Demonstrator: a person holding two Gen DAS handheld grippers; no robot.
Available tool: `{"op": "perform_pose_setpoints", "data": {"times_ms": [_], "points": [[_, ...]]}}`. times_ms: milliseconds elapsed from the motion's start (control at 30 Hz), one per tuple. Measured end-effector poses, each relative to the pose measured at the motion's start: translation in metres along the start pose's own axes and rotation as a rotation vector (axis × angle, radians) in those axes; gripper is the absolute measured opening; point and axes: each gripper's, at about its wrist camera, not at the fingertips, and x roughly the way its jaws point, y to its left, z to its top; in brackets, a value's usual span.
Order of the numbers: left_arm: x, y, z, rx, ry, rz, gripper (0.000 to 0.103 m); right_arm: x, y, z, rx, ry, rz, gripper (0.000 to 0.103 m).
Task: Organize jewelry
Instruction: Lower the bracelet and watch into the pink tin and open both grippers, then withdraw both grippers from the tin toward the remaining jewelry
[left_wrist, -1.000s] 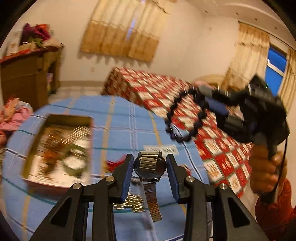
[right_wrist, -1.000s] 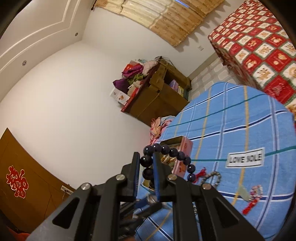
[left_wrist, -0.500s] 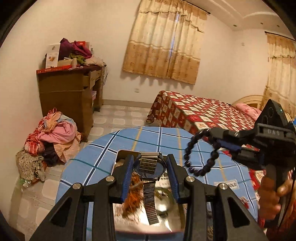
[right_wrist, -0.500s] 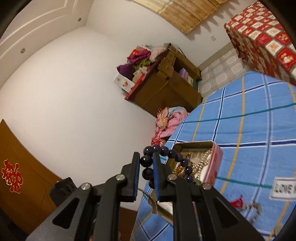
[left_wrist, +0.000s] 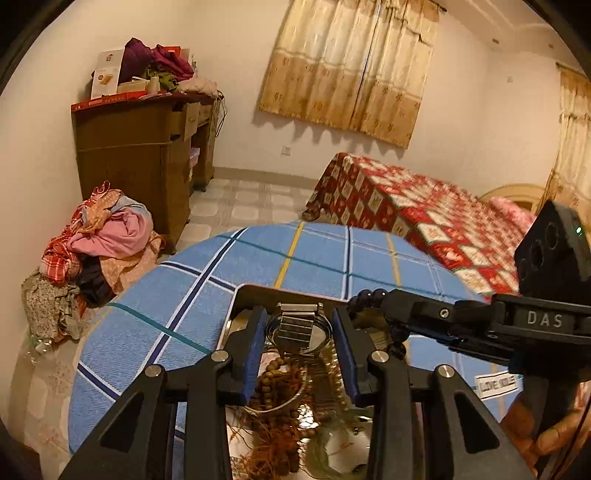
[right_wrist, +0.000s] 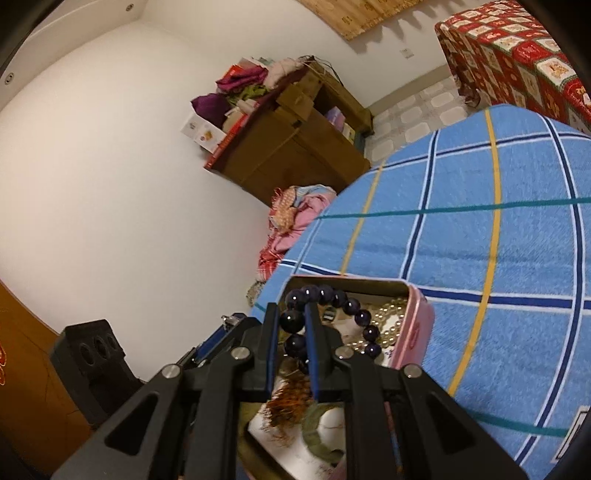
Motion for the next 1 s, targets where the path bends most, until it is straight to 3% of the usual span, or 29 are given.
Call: {"op": "perform_pose_setpoints", "data": {"times_ms": [167,233,333,367,400,533,667,800,1000], "points": [[0.013,-0.004,-0.002,0.033,0.058,0.045,0.037,0.011,0.002,0.001,-0.032,0.013,-0.039,0.017],[0.015,-0.006,-0.002,0.05,0.068,0.079,0.038,0.01,0.006,0.0,-0.045,0.009,-0.045,0.022],[0.01,-0.009,0.002,0.079,0.079,0.113,0.051,0.0,0.017,0.002,-0.068,-0.011,-0.012,0.029],[0.002,-0.009,0.003,0.081,0.071,0.125,0.061,-0.005,0.021,0.001,-0.078,-0.021,-0.014,0.031],[-0.002,-0.008,0.003,0.083,0.062,0.133,0.065,-0.015,0.028,0.002,-0.094,-0.037,-0.018,0.033],[-0.037,-0.005,0.004,0.083,0.028,0.163,0.066,-0.052,0.049,-0.003,-0.136,-0.108,-0.028,0.034],[-0.076,-0.002,-0.013,0.083,-0.002,0.236,0.066,-0.088,0.055,-0.024,-0.164,-0.161,-0.114,0.036],[-0.107,-0.002,-0.036,0.047,-0.004,0.231,0.066,-0.123,0.036,-0.061,-0.105,-0.181,-0.214,0.036],[-0.13,-0.01,-0.075,-0.014,0.036,0.143,0.066,-0.158,0.011,-0.108,-0.04,-0.133,-0.302,0.036]]}}
